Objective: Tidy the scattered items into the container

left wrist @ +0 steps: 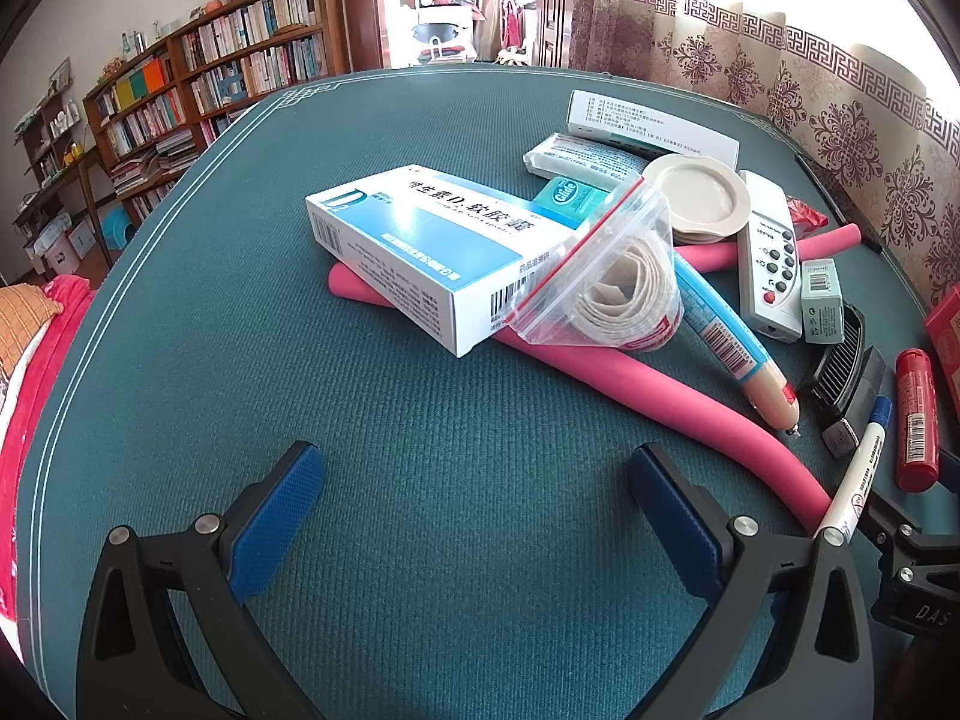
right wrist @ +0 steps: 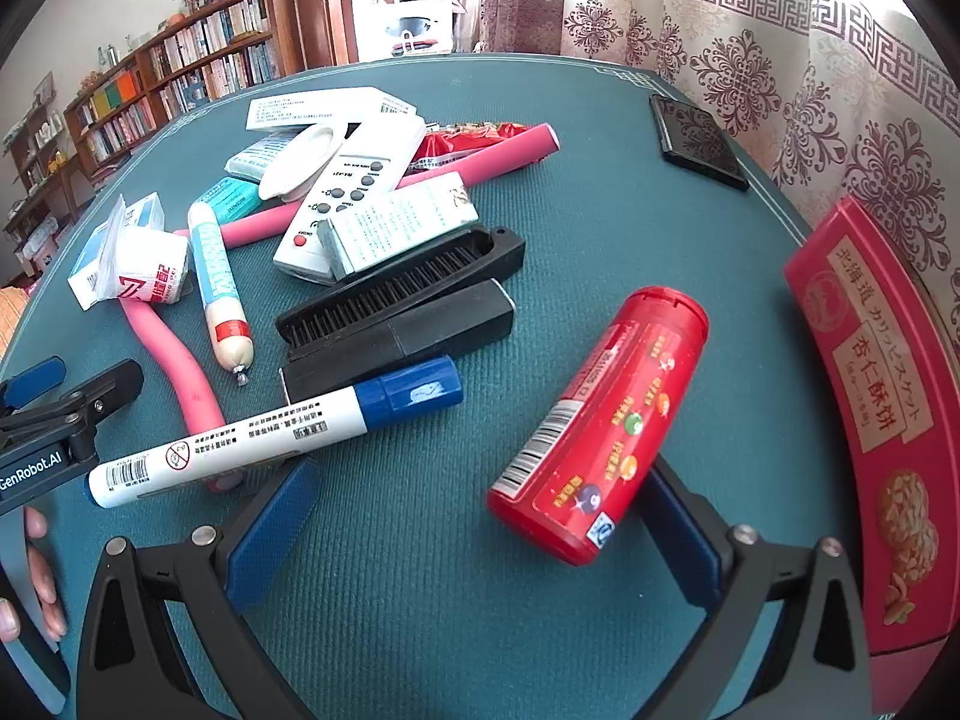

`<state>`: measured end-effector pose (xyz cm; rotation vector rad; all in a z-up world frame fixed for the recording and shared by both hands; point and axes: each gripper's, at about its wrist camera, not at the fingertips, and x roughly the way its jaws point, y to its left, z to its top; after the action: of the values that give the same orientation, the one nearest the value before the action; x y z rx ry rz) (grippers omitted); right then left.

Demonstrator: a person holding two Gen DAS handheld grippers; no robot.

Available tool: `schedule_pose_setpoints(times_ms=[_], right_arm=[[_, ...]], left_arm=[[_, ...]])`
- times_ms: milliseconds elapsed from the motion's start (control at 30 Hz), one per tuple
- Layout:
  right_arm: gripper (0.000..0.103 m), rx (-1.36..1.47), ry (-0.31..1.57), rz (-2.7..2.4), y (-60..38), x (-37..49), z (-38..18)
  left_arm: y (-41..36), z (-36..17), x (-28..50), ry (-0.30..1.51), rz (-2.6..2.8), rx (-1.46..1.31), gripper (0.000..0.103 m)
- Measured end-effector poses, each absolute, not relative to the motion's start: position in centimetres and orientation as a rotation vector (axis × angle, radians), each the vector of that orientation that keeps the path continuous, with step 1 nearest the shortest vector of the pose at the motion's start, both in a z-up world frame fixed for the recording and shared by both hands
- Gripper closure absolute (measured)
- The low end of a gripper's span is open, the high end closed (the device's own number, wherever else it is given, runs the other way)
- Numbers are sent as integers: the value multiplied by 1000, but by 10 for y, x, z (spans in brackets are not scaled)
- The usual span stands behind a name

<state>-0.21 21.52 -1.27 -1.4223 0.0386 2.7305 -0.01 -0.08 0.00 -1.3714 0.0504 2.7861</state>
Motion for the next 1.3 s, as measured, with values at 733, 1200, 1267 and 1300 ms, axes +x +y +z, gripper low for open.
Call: schedule_pose_setpoints(times_ms=[733,1200,1267,1300], right_arm=[[0,-1416,25,2751,216,-1,-14],[0,-1412,23,2763,218,-1,-14],[0,-1413,22,2762,218,-1,-14],[0,-1413,22,2762,218,-1,-14]], left_arm=[[-3,-1,2,67,2798,-1370,0],[-3,0,3,68,2797,-1371,0],[-3,-1,3,66,2794,-1374,0],[-3,0,2,65,2791,-1377,0]])
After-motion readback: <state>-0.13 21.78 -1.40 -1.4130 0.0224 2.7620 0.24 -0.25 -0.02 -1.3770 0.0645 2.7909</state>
